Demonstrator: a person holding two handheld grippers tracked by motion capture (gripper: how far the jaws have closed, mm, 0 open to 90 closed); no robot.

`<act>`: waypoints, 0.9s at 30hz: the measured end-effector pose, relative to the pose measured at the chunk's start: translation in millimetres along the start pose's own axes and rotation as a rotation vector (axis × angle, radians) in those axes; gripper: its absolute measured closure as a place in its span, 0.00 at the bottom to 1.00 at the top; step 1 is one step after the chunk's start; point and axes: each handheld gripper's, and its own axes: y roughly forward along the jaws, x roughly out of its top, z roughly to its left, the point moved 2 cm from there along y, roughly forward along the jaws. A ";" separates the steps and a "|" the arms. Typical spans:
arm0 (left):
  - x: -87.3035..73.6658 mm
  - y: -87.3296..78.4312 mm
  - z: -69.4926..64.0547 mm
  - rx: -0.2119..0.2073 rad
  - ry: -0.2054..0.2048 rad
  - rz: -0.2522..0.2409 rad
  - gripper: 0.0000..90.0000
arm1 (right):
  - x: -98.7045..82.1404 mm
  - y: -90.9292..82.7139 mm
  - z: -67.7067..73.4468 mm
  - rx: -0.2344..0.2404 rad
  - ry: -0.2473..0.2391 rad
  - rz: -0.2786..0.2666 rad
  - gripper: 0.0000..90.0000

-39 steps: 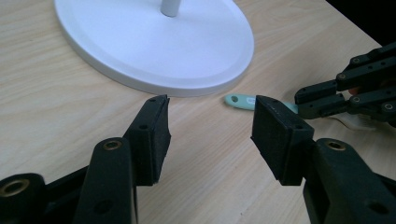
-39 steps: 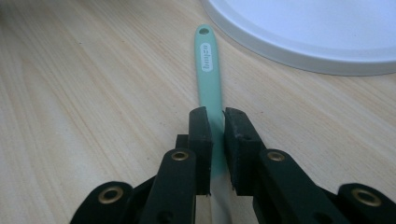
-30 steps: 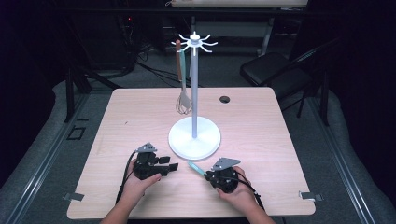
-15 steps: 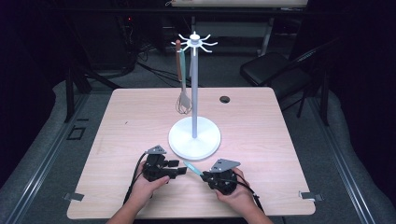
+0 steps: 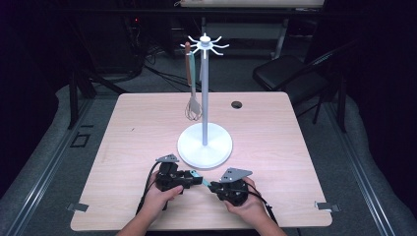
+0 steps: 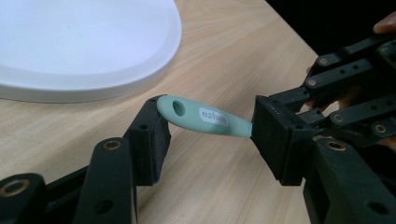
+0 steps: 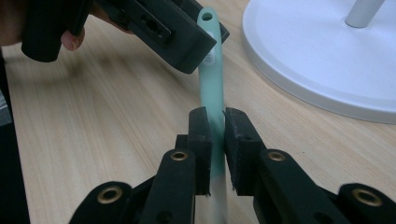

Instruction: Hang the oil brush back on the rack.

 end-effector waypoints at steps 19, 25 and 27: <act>-3.5 4.2 4.1 0.077 -0.015 0.012 0.61 | -9.4 0.9 0.6 -0.011 -0.010 0.121 0.82; -3.5 4.5 2.6 0.075 -0.016 0.007 0.61 | -12.1 -0.8 -1.9 -0.007 0.010 0.160 0.84; -3.3 4.4 2.0 0.076 -0.016 0.005 0.61 | -13.0 -1.0 -1.3 -0.010 -0.003 0.173 0.86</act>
